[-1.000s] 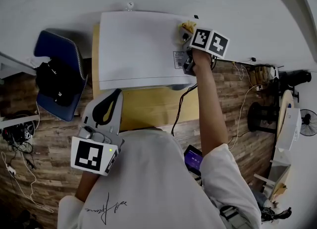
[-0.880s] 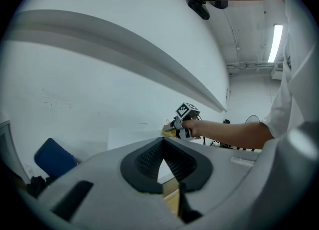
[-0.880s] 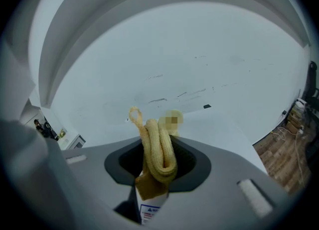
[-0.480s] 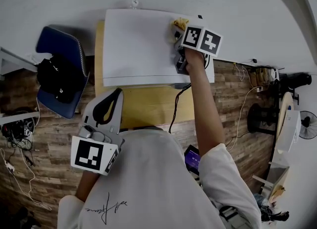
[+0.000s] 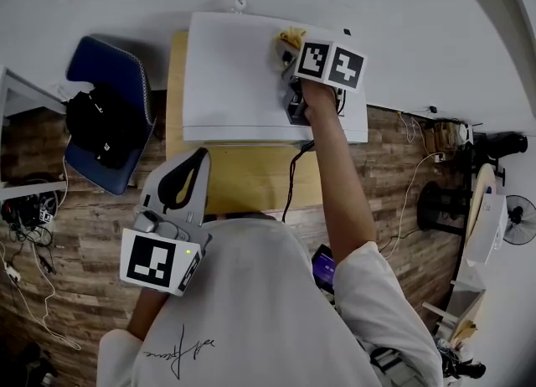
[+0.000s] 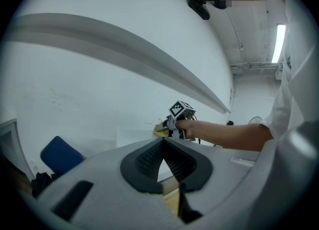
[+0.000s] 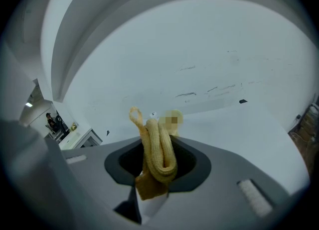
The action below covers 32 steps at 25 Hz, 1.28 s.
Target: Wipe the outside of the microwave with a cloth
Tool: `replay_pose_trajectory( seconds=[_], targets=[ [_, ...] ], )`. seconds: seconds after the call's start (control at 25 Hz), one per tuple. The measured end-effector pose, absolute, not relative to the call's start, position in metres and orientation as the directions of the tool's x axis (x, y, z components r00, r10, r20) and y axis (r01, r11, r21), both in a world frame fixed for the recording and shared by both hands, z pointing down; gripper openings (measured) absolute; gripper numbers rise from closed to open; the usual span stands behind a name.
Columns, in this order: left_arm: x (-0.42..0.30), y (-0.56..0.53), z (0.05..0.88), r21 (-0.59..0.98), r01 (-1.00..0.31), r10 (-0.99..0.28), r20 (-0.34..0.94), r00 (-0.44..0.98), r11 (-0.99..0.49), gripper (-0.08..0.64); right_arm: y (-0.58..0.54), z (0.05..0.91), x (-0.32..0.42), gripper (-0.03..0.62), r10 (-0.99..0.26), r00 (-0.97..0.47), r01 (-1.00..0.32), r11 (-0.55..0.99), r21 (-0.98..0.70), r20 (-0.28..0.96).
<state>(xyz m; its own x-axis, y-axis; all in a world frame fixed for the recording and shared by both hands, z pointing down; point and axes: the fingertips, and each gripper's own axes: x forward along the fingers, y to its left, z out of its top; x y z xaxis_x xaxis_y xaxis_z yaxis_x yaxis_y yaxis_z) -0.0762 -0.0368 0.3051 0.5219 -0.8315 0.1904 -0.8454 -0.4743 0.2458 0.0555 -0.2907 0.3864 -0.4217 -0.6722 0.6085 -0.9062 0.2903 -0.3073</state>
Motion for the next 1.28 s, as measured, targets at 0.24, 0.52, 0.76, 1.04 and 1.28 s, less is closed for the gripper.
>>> replay_pose_trajectory(
  seconds=[0.24, 0.52, 0.76, 1.04, 1.28],
  targets=[
    [-0.078, -0.036, 0.303, 0.248, -0.843, -0.831, 0.185, 0.525, -0.477, -0.008, -0.288, 0.386, 0.033, 0.118, -0.655, -0.455, -0.89, 0.315, -0.329, 0.604],
    [-0.089, -0.035, 0.302, 0.245, -0.851, -0.839, 0.187, 0.511, -0.464, -0.008, -0.285, 0.385, 0.001, 0.118, -0.63, -0.495, -0.869, 0.356, -0.343, 0.598],
    [-0.103, -0.034, 0.303, 0.254, -0.863, -0.854, 0.185, 0.486, -0.437, -0.008, -0.285, 0.385, -0.022, 0.118, -0.614, -0.517, -0.856, 0.377, -0.353, 0.596],
    [-0.109, -0.034, 0.304, 0.255, -0.869, -0.861, 0.184, 0.475, -0.424, -0.008, -0.282, 0.387, -0.056, 0.118, -0.583, -0.557, -0.83, 0.42, -0.368, 0.591],
    [-0.12, -0.033, 0.303, 0.252, -0.881, -0.873, 0.187, 0.45, -0.401, -0.008, -0.279, 0.386, -0.081, 0.118, -0.564, -0.579, -0.813, 0.45, -0.369, 0.589]
  ],
)
